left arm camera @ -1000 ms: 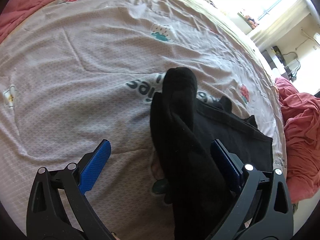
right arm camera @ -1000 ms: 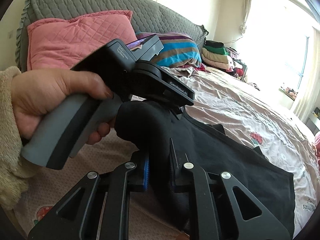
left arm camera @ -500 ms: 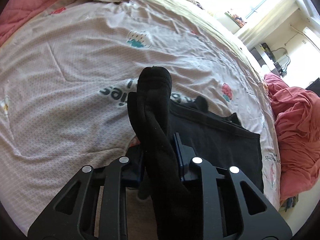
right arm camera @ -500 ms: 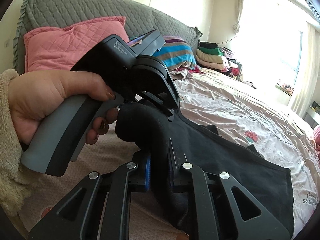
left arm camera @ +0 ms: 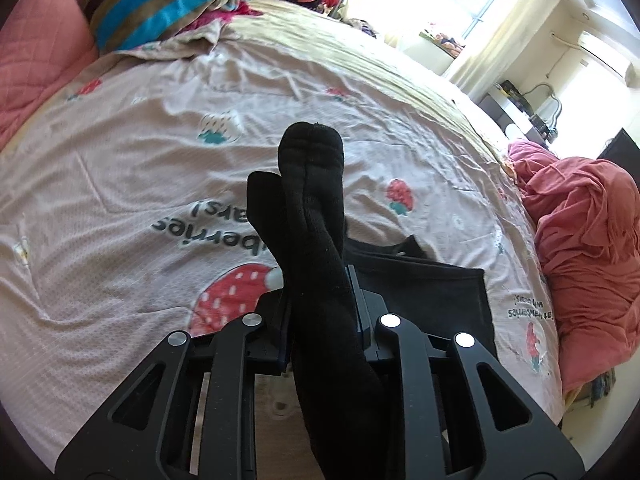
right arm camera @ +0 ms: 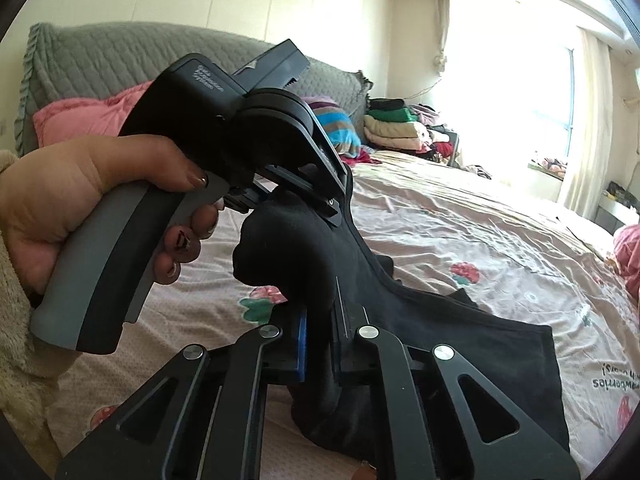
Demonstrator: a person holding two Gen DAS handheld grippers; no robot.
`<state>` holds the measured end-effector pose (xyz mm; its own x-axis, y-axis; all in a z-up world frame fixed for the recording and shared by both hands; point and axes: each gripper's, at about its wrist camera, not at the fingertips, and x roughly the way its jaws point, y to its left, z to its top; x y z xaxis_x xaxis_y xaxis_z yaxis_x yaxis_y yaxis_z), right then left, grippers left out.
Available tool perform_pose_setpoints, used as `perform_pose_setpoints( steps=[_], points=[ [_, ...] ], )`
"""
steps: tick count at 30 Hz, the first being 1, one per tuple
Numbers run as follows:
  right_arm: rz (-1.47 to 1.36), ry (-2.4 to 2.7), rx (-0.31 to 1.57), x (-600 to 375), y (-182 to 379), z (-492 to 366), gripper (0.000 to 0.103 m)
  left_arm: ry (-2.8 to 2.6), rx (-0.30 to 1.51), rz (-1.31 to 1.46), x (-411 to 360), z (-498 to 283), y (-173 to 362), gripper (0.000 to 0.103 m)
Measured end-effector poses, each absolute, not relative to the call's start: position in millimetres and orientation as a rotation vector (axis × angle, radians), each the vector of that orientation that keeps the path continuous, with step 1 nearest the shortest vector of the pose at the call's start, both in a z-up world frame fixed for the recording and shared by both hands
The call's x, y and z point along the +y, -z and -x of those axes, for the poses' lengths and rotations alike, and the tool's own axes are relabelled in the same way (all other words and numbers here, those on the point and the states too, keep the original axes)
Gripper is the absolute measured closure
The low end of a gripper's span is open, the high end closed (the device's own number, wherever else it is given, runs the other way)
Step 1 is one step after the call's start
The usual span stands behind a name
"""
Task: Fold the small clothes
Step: 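Lift the gripped edge with both grippers and fold it over the shirt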
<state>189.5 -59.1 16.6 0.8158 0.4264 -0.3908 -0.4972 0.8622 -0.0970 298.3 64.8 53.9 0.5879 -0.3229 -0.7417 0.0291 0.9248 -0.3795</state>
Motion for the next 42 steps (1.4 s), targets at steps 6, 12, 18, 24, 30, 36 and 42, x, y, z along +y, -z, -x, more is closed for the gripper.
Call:
perform_pose_setpoints(
  steps=[6, 12, 18, 24, 30, 36, 42],
  points=[
    [0.149, -0.463, 0.359, -83.0, -24.5, -184.8, 0.096, 0.229, 0.906, 0.302, 35.3, -297.0, -70.5, 0.089],
    [0.102, -0.435, 0.359, -107.8, -29.1, -179.7, 0.096, 0.247, 0.902, 0.26, 5.6, -295.2, -80.8, 0.089],
    [0.065, -0.406, 0.356, -136.3, -30.6, -180.9, 0.096, 0.266, 0.902, 0.222, -25.5, -294.9, -85.3, 0.089],
    [0.035, -0.386, 0.369, -155.5, -27.5, -180.0, 0.096, 0.281, 0.917, 0.198, -50.3, -295.6, -83.9, 0.089],
    [0.006, -0.377, 0.386, -168.8, -23.8, -179.4, 0.096, 0.29, 0.931, 0.185, -65.2, -298.6, -78.8, 0.089],
    [-0.029, -0.369, 0.406, -179.4, -19.6, -180.6, 0.096, 0.294, 0.95, 0.171, -79.0, -300.8, -73.1, 0.089],
    [-0.089, -0.37, 0.446, -194.9, -12.7, -183.6, 0.096, 0.296, 0.974, 0.137, -95.0, -303.2, -65.5, 0.088]
  ],
)
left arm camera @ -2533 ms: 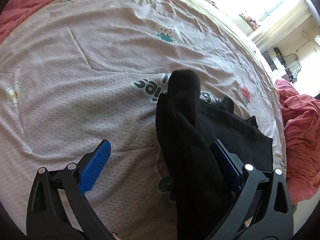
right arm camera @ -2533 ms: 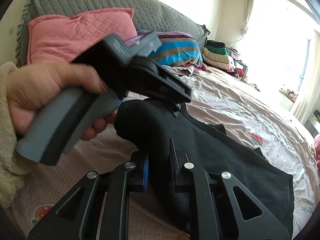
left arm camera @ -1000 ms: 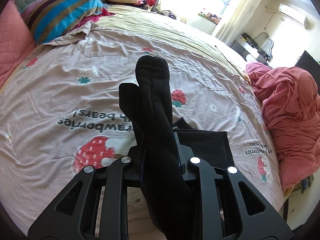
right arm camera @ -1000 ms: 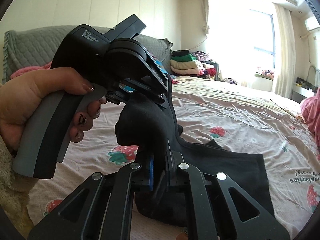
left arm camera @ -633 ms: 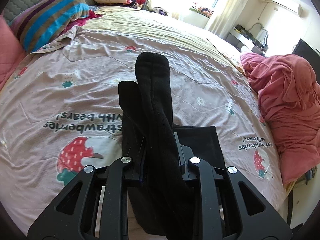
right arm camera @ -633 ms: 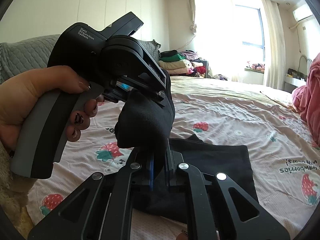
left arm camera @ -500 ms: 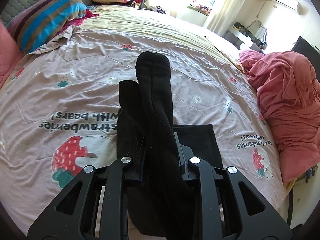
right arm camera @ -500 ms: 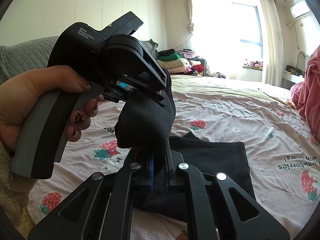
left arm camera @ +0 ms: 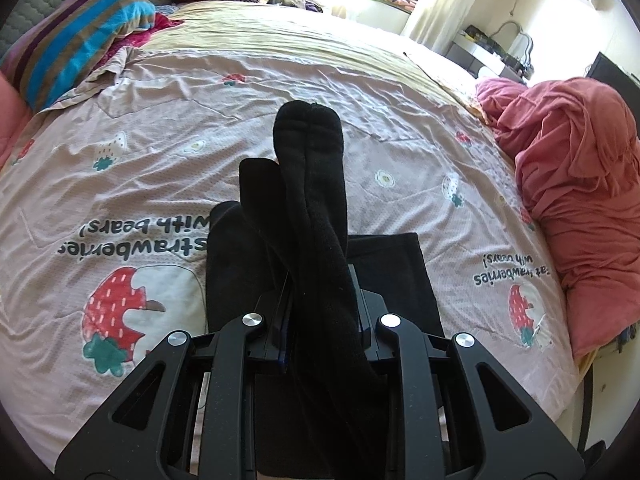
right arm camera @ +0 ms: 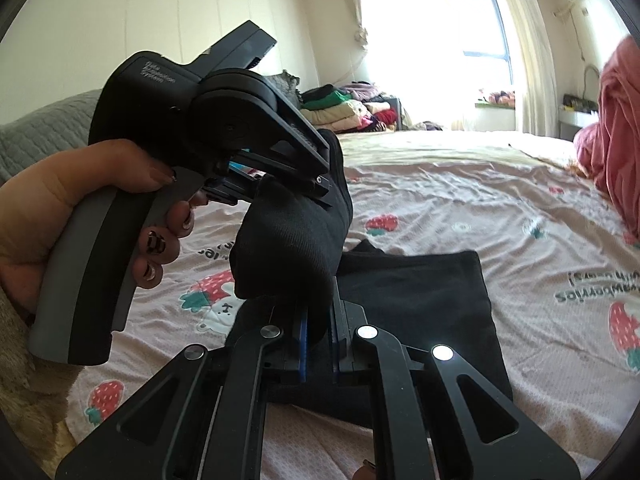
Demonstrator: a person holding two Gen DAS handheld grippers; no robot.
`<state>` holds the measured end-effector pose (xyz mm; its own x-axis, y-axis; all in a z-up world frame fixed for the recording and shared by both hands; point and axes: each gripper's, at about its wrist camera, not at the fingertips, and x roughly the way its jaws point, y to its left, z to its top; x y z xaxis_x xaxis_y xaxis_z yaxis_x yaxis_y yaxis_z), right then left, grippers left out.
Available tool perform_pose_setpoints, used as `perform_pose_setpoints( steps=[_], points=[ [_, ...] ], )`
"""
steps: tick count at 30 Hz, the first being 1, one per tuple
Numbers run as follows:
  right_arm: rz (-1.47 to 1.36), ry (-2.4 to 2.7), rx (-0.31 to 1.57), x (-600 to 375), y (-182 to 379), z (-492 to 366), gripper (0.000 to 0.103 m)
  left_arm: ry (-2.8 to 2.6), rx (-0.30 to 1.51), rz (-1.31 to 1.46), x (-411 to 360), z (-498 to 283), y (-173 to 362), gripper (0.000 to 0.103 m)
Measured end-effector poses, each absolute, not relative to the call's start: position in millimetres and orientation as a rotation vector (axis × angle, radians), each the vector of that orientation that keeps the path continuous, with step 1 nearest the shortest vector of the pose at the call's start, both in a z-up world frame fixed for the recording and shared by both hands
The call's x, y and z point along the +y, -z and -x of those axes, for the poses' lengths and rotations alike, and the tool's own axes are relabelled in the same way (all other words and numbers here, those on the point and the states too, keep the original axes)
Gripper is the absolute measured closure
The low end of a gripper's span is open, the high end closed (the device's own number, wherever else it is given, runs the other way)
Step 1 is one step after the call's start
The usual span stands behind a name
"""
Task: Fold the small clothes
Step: 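Lift the gripped edge with both grippers and fold it over the shirt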
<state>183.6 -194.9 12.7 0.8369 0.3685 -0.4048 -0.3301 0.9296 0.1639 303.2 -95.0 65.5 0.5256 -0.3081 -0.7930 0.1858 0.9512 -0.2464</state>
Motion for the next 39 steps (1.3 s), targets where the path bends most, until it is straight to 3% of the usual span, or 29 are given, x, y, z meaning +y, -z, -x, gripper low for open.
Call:
perform_pose_setpoints(
  steps=[30, 39],
  points=[
    [-0.245, -0.317, 0.596, -244.5, 31.5, -185.8, 0.096, 0.325, 1.091, 0.006, -178.6, -314.4, -11.9, 0.083],
    [-0.303, -0.314, 0.636, -253.0, 41.7, -185.8, 0.094, 0.322, 1.122, -0.028, -192.5, -319.5, 1.5, 0.074]
  ],
)
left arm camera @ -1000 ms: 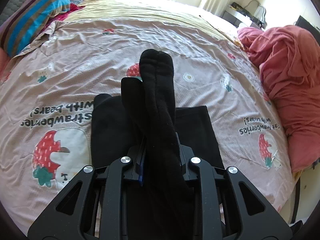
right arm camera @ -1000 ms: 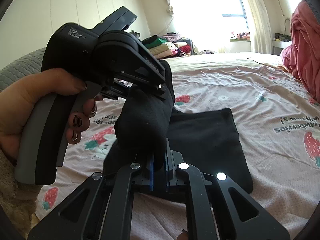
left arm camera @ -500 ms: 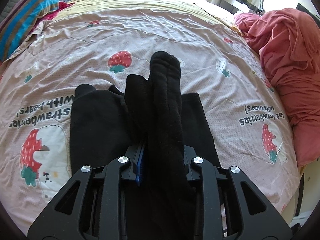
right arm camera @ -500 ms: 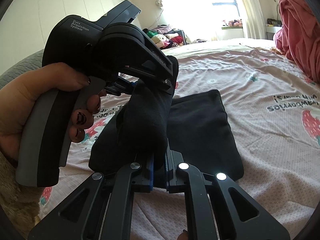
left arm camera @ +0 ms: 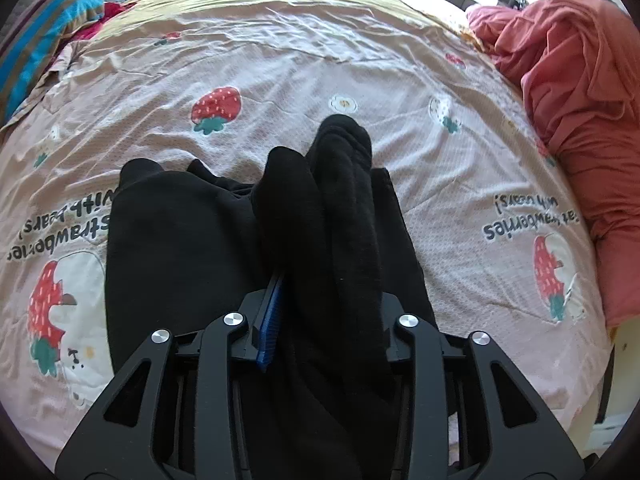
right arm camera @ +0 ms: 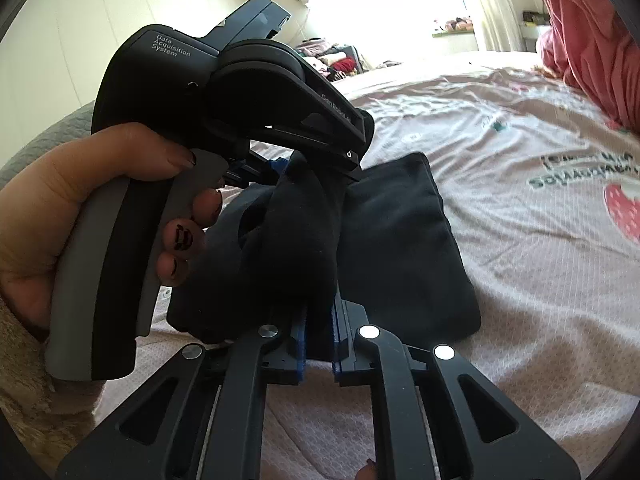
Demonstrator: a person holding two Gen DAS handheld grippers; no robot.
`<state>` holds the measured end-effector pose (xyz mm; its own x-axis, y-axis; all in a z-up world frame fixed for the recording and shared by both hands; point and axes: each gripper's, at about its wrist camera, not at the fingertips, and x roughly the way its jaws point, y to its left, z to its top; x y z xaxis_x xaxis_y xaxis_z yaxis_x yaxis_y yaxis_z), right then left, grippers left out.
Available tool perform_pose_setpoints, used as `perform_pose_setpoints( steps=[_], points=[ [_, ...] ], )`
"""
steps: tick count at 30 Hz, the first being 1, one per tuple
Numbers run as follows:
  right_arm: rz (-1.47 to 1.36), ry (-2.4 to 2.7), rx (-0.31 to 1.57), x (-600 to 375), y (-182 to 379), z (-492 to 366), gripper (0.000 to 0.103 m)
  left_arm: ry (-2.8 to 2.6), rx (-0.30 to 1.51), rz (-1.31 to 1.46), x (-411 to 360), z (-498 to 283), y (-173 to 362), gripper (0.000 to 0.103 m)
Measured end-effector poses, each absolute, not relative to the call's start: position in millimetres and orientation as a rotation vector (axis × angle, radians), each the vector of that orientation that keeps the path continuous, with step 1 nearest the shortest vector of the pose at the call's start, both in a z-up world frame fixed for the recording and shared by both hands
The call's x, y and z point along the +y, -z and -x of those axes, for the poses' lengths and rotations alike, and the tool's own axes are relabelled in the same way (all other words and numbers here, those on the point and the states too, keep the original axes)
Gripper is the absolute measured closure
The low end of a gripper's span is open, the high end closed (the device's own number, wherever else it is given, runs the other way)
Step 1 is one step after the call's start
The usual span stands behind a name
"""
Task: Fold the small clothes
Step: 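Lift the gripped edge with both grippers and fold it over the shirt, then lower the folded edge onto the shirt and open both grippers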
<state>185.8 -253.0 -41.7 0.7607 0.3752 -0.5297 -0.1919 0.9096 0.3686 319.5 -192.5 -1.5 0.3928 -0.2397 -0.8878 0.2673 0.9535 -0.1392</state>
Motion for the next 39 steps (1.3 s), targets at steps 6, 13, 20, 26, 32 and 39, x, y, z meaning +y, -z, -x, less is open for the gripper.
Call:
perform_pose_setpoints(
  steps=[6, 13, 20, 26, 32, 39],
  points=[
    [-0.384, -0.318, 0.686, -266.2, 52.2, -186.4, 0.09, 0.347, 1.136, -0.065, -207.5, -320.2, 9.5, 0.056],
    [-0.442, -0.331, 0.737, -275.6, 60.6, -186.8, 0.086, 0.406, 1.139, -0.016, -211.0, -316.3, 9.0, 0.043],
    [-0.458, -0.376, 0.787, -281.2, 60.2, -183.8, 0.072, 0.452, 1.09, 0.088, -188.0, -302.8, -7.7, 0.032],
    [-0.471, -0.409, 0.801, -291.1, 46.1, -181.8, 0.032, 0.422, 1.014, 0.133, -145.0, -292.8, -27.0, 0.028],
    [-0.576, -0.49, 0.834, -308.9, 29.3, -215.3, 0.025, 0.314, 0.986, 0.13, -100.6, -282.8, -20.9, 0.026],
    [-0.614, -0.517, 0.966, -310.0, 32.4, -287.8, 0.03, 0.262, 0.986, 0.111, -78.1, -269.1, -0.7, 0.026]
  ],
)
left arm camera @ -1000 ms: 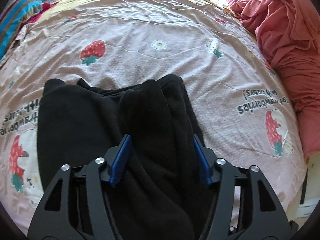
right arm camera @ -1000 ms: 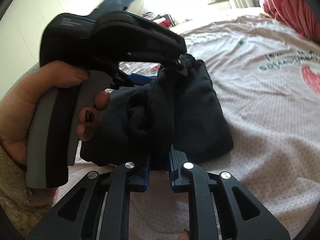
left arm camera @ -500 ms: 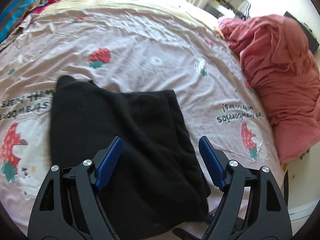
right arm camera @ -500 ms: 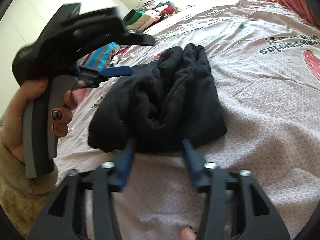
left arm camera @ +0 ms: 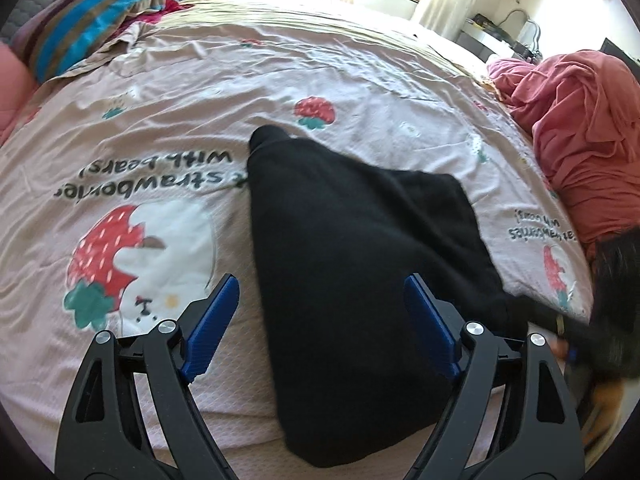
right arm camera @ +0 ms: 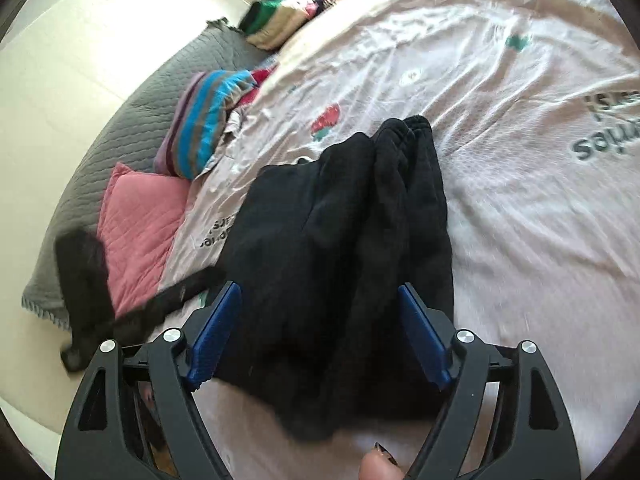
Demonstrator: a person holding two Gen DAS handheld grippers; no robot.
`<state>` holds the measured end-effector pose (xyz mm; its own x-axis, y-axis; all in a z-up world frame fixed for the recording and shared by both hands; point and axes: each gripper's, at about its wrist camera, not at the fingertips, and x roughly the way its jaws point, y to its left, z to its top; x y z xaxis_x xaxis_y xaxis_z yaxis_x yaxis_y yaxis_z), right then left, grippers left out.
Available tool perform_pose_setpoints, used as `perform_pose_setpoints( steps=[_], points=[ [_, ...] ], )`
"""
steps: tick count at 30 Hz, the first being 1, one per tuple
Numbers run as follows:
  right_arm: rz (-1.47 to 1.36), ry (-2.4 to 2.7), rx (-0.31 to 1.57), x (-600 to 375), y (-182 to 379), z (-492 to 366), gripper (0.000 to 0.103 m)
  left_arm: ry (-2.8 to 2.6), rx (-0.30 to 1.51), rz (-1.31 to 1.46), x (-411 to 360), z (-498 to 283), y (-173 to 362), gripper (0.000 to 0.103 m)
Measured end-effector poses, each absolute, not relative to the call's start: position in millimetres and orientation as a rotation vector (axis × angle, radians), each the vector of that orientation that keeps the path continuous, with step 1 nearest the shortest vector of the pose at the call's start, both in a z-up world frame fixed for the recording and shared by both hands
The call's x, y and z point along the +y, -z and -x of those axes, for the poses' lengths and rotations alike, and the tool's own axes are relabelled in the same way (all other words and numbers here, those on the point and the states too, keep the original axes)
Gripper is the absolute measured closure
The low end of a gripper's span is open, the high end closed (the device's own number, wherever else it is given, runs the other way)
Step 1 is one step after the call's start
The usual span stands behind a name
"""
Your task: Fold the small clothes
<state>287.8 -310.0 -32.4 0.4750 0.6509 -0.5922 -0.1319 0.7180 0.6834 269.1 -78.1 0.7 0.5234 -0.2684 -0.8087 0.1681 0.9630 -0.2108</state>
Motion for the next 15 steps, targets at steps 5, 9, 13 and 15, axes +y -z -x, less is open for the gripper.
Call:
perform_pose_setpoints(
  steps=[5, 9, 13, 15],
  points=[
    [-0.575, -0.483, 1.004, -303.4, 33.9, -307.1, 0.046, 0.254, 0.989, 0.112, -70.1, -265.9, 7.9, 0.022],
    [-0.507, -0.474, 0.992, -297.4, 30.5, -316.9, 0.05, 0.253, 0.989, 0.111, -68.1, -265.2, 11.6, 0.019],
    [-0.341, -0.468, 0.953, -279.1, 26.3, -321.3, 0.087, 0.255, 0.993, 0.115, -68.0, -264.8, 12.7, 0.019],
    [-0.279, -0.473, 0.911, -271.5, 15.9, -323.5, 0.092, 0.265, 0.995, 0.12, -69.3, -264.3, 12.3, 0.019]
  ],
)
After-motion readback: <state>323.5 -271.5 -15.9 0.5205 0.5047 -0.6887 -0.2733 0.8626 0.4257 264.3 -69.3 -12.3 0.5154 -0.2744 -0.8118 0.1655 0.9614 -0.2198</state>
